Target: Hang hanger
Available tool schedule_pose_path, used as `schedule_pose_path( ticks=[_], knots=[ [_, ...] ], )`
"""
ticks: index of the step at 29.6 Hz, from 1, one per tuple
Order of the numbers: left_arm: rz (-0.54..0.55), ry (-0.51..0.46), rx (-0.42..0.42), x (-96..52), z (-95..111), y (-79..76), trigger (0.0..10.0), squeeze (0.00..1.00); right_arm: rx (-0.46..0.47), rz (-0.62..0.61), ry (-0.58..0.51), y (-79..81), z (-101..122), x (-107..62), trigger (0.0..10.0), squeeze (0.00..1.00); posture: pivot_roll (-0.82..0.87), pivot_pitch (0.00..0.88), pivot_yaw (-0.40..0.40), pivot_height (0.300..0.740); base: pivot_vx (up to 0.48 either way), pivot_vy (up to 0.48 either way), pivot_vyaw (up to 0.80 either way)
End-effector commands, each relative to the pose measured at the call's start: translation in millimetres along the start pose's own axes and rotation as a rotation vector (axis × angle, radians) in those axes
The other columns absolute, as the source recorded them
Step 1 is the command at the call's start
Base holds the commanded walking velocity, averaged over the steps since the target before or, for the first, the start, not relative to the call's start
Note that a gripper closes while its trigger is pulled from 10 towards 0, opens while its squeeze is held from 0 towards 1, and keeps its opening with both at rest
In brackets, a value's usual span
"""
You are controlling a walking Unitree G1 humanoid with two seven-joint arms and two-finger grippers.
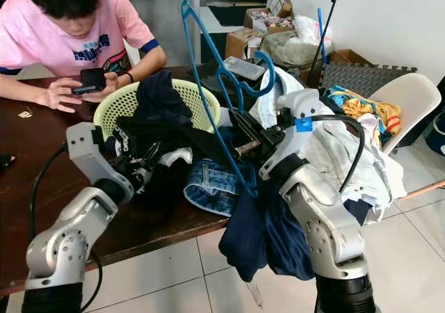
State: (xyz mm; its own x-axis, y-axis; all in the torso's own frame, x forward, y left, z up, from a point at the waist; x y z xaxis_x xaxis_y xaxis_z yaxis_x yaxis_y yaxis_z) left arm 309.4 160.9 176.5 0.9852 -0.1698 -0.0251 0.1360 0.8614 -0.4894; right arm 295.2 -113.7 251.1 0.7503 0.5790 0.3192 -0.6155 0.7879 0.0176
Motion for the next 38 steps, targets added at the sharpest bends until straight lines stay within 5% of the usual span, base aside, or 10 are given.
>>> schedule_pose_path(
  ticks=[1, 3, 4, 6, 15, 16, 23, 25, 26, 38],
  knots=[
    [0.014, 0.03, -0.022, -0.5, -5, 2.3, 10.0, 0.0, -0.013, 0.002, -0.014, -0.6, 4, -0.5, 10.0, 0.0, 0.05, 0.071, -0.042, 0.74, 0.0, 0.0, 0.0],
    [0.024, 0.062, -0.053, 0.3, -9, 3.8, 10.0, 0.0, -0.015, 0.001, -0.014, -0.9, 4, -0.7, 10.0, 0.0, 0.04, 0.07, -0.042, 0.74, 0.0, 0.0, 0.0],
    [0.032, 0.073, -0.083, 0.9, -10, 5.3, 0.8, 0.0, -0.016, 0.0, -0.014, -1.3, 5, -0.9, 10.0, 0.0, 0.04, 0.07, -0.042, 0.74, 0.0, 0.0, 0.0],
    [0.036, 0.077, -0.097, 1.1, -10, 6.4, 0.0, 0.0, -0.016, -0.001, -0.015, -1.5, 5, -1.0, 10.0, 0.0, 0.04, 0.07, -0.042, 0.74, 0.0, 0.0, 0.0],
    [0.078, 0.003, -0.037, -0.6, 4, 10.1, 0.0, 0.0, -0.016, -0.002, -0.013, -2.3, 5, -1.2, 10.0, 0.0, 0.04, 0.076, -0.044, 0.74, 0.0, 0.0, 0.0],
    [0.16, -0.086, 0.011, -4.0, 21, 13.5, 10.0, 0.0, -0.014, 0.0, -0.013, -2.3, 5, -1.0, 10.0, 0.0, 0.05, 0.079, -0.044, 0.74, 0.0, 0.0, 0.0],
    [0.231, -0.063, -0.037, -10.1, 16, 11.4, 10.0, 0.0, -0.013, 0.002, -0.015, -2.4, 5, -0.6, 10.0, 0.0, 0.05, 0.079, -0.044, 0.74, 0.0, 0.0, 0.0],
    [0.23, -0.031, -0.071, -12.1, 9, 8.2, 10.0, 0.42, -0.012, 0.002, -0.016, -2.3, 5, -0.4, 10.0, 0.0, 0.05, 0.079, -0.044, 0.74, 0.0, 0.0, 0.0],
    [0.22, 0.011, -0.085, -13.8, 1, 3.8, 10.0, 1.0, -0.012, 0.003, -0.016, -2.0, 5, -0.1, 10.0, 0.0, 0.05, 0.08, -0.044, 0.74, 0.0, 0.0, 0.0],
    [0.253, 0.091, -0.09, -19.1, -12, -2.6, 10.0, 1.0, -0.011, 0.003, -0.017, -1.8, 6, -0.2, 10.0, 0.0, 0.06, 0.08, -0.042, 0.74, 0.0, 0.0, 0.0]
  ],
)
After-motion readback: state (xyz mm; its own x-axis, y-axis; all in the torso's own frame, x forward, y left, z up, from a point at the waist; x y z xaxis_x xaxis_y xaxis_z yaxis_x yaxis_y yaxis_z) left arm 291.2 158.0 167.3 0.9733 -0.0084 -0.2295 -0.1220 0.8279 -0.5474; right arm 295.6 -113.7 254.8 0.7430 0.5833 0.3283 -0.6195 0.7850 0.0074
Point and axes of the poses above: a point about 5 cm out from each wrist's last joint towards the gripper, its own x axis pointing out of the wrist towards the gripper, its own z axis along the axis of the wrist's last joint, y = z × x, the point moved 1 cm from there along x, pointing out of the wrist towards the gripper, and after that the axes turned 3 degrees about -x, right-handed, at the moved point
